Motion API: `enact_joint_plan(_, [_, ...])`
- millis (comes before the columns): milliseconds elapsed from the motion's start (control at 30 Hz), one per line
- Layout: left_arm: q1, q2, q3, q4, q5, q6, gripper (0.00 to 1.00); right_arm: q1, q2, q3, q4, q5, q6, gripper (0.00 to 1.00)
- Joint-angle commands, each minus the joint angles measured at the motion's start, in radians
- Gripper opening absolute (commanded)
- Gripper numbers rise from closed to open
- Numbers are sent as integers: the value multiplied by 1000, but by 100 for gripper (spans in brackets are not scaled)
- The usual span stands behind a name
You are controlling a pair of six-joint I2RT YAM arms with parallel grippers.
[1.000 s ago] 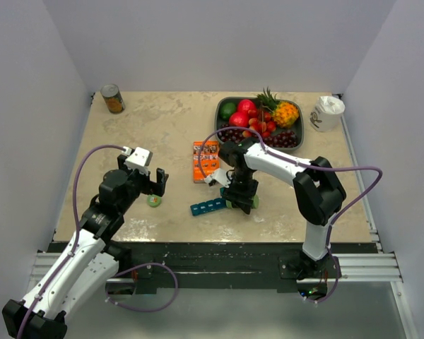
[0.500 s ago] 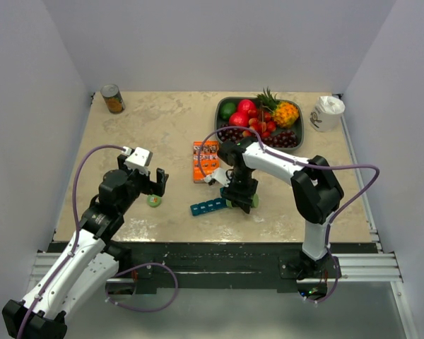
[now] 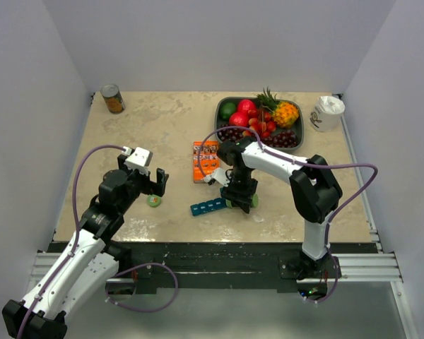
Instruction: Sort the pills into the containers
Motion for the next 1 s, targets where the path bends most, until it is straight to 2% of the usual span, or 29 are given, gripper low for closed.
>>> enact_joint_plan(0, [6,-10,28,42,8,14,99,5,-1,47,-32,10,15,0])
enact_joint_plan(967, [8,-5,28,42,10,14,99,4,19,73,-41,-11,29,0])
